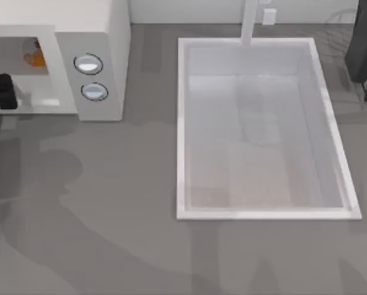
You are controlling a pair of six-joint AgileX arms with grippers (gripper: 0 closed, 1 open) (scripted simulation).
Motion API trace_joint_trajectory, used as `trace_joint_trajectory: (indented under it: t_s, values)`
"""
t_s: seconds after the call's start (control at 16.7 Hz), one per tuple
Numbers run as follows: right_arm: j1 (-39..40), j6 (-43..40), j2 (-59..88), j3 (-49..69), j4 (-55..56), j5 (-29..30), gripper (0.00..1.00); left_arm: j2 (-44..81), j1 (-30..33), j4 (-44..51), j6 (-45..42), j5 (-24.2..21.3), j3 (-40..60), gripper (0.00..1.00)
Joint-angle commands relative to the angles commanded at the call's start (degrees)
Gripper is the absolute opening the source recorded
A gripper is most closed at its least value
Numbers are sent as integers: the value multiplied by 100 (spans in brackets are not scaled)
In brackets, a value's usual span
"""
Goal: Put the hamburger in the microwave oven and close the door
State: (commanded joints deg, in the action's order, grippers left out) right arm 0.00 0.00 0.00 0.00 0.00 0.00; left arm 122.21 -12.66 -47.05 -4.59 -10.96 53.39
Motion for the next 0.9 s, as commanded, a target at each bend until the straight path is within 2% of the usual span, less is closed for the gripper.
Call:
trace_joint_trajectory:
  t_s: [0.24, 0.42, 0.9]
  values:
    - [0, 0, 0, 0, 0, 0, 100, -914, -223, -782, -72, -278, -1845, 100]
    - [0, 0, 0, 0, 0, 0, 100, -1385, -315, -1225, -154, -460, -2666, 100]
    - [0, 0, 0, 0, 0, 0, 100, -1554, -328, -1386, -206, -502, -2933, 100]
